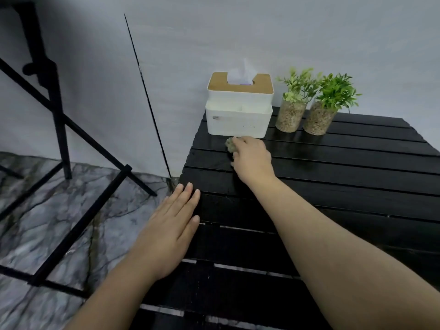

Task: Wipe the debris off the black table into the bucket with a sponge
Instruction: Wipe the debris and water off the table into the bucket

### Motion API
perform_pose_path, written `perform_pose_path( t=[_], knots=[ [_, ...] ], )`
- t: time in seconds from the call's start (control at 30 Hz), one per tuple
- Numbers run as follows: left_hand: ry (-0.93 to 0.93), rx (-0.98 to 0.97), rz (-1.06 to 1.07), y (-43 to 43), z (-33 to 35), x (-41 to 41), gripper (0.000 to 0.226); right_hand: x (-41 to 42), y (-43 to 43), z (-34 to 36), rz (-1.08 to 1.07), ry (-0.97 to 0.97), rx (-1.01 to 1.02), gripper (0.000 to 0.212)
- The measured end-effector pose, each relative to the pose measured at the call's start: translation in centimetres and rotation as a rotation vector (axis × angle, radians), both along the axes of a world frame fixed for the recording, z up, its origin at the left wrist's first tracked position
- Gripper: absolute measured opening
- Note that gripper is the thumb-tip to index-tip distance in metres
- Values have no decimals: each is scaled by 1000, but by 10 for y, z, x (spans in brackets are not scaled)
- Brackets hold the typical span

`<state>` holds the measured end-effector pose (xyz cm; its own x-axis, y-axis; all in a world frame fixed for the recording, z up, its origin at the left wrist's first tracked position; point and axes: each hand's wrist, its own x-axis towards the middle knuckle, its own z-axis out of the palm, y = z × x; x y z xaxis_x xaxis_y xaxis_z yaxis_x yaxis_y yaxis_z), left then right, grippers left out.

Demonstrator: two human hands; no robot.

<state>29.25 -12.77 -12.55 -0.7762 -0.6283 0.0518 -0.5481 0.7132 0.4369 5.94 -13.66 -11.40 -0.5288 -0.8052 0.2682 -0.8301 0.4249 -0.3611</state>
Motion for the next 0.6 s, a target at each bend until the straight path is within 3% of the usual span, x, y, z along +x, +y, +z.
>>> perform_pose_path(
  t=[0.23,0.3,0.47,0.6],
  knots=[
    [24,28,-6,1,0,0,51,48,-42,4,577,-16,82,38],
    [17,35,-3,1,0,0,52,36,-42,3,572,-71,69,39],
    [-8,32,12,3,4,-1,52,0,4,0,249,-49,47,42],
    [-87,13,10,6,11,-3,51,20,73,3,433,-50,109,42]
  ],
)
